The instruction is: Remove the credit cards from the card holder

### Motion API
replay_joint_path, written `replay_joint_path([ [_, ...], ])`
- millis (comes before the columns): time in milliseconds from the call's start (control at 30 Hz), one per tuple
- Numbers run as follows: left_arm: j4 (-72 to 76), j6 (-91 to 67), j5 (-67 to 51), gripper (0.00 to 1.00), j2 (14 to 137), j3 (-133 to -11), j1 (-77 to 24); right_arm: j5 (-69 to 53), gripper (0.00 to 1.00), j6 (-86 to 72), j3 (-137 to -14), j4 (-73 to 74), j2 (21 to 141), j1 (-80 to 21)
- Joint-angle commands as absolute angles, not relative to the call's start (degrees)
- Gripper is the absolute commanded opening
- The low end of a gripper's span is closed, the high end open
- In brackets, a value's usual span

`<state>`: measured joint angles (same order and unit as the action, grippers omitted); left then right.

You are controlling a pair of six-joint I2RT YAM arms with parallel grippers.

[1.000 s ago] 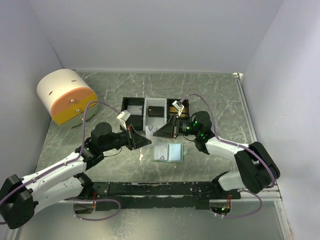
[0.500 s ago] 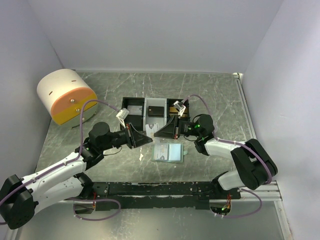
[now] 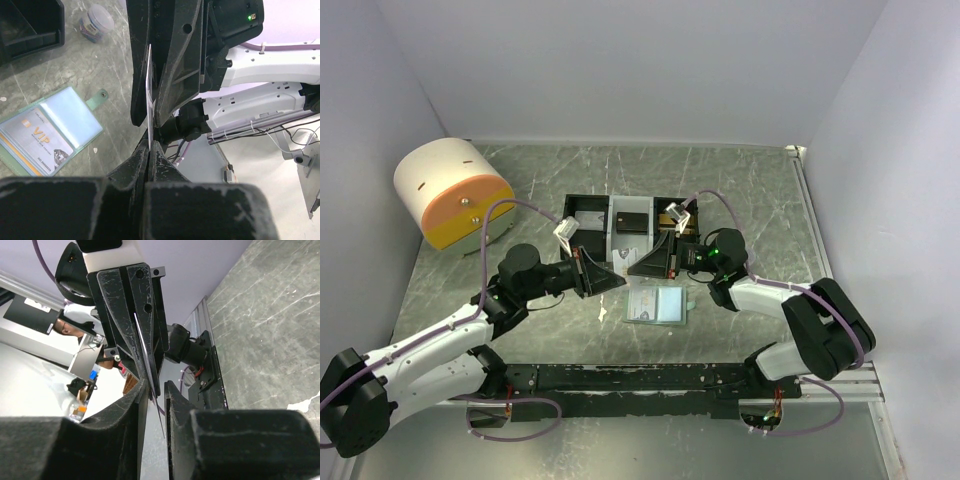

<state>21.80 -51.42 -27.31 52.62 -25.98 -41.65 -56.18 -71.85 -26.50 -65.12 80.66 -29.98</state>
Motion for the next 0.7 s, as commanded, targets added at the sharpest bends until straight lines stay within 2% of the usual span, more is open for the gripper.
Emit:
replay_joint_path([
  [0, 23.5, -50.4, -29.0, 0.07, 52.7, -27.2, -41.3, -55.5, 0.21, -72.6, -26.6, -68.2, 81.1, -30.1],
  [100, 23.3, -50.3, -29.1, 0.07, 52.7, -27.2, -41.2, -55.4, 0.18, -73.6, -26.3, -70.0, 81.7, -30.1],
  [267, 21.8, -49.9, -28.0, 0.07, 51.8, -26.9, -41.3, -55.0, 0.0, -72.9, -26.3, -69.2, 81.6, -30.1],
  [333, 19.4, -49.3, -26.9, 0.12, 51.6, -27.5, -41.3, -54.7, 0.0, -71.8, -26.5, -67.3, 81.0, -30.1],
  [367, 17.7, -48.7, -26.0, 0.19, 51.5, -28.0, -41.3, -54.4, 0.0, -70.6, -26.7, -65.7, 80.5, -30.1],
  [433, 13.5, -47.0, -23.9, 0.42, 51.3, -29.3, -41.3, -53.6, 0.0, -67.0, -27.6, -60.1, 79.2, -30.1],
  [533, 6.4, -44.5, -19.0, 0.81, 50.1, -31.5, -41.2, -51.0, 0.0, -59.7, -29.7, -48.2, 76.5, -30.1],
  [567, 3.9, -43.7, -17.0, 0.97, 49.7, -32.3, -41.2, -49.7, 0.0, -56.8, -30.8, -43.6, 75.7, -30.1],
  [600, 0.8, -43.0, -14.4, 1.0, 49.2, -33.2, -41.3, -48.0, 0.0, -54.1, -31.6, -39.1, 74.9, -30.1],
  [667, -6.4, -42.3, -7.8, 1.0, 48.6, -35.4, -41.2, -44.3, 0.0, -49.6, -33.6, -30.7, 73.4, -30.2],
])
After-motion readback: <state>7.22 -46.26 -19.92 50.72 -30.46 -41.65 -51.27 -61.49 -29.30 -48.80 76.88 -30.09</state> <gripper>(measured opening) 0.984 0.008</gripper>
